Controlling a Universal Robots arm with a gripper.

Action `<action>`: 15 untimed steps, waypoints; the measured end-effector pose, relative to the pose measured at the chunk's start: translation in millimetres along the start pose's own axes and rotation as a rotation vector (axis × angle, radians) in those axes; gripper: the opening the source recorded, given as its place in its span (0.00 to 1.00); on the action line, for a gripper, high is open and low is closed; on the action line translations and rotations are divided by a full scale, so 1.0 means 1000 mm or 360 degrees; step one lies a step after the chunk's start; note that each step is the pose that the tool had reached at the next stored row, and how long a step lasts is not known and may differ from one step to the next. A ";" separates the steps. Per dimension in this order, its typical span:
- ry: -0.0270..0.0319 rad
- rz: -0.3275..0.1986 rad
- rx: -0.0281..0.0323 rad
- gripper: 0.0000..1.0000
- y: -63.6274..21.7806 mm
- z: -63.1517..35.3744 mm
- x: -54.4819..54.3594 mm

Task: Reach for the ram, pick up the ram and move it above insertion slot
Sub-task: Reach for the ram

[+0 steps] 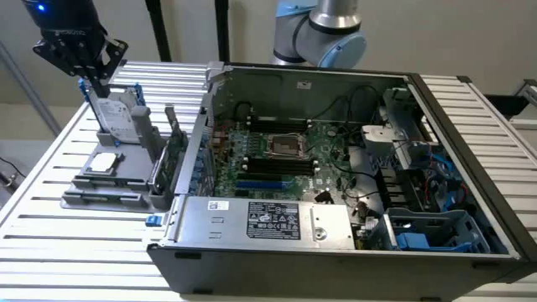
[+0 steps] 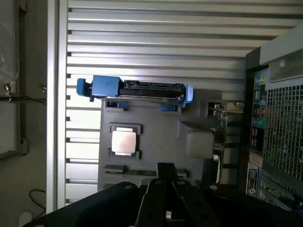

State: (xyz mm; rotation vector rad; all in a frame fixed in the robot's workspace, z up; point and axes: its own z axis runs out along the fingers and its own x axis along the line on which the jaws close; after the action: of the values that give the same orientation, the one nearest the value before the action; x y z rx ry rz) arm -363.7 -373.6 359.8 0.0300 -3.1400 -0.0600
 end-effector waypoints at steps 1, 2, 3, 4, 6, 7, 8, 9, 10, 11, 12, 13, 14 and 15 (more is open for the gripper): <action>-0.00001 0.0000 0.00000 0.11 0.0000 0.0000 0.000; -0.00001 0.0000 0.00000 0.11 0.0000 0.0000 0.000; 0.00000 0.0000 0.00000 0.11 0.0000 0.0000 0.000; 0.00000 0.0000 0.00000 0.11 0.0000 0.0000 0.000; -0.00001 0.0000 0.00000 0.11 0.0000 0.0000 0.000; -0.00001 0.0000 0.00000 0.11 0.0000 0.0000 0.000; -0.00001 0.0000 -0.00001 0.11 0.0000 0.0000 0.000; 0.00000 0.0000 -0.00001 0.11 0.0000 0.0000 0.000; 0.00000 0.0000 0.00000 0.11 0.0000 0.0000 0.000; -0.00001 0.0000 -0.00001 0.11 0.0000 0.0000 0.000; -0.00001 0.0000 0.00000 0.11 0.0000 0.0000 0.000; 0.00000 0.0000 -0.00001 0.11 0.0000 0.0000 0.000; 0.00001 0.0000 0.00003 0.11 -0.0001 0.0000 0.000; 0.00002 0.0000 0.00003 0.11 -0.0007 0.0001 0.000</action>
State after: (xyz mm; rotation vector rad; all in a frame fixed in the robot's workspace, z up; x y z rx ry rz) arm -363.7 -374.2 359.7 0.0301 -3.1399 -0.0597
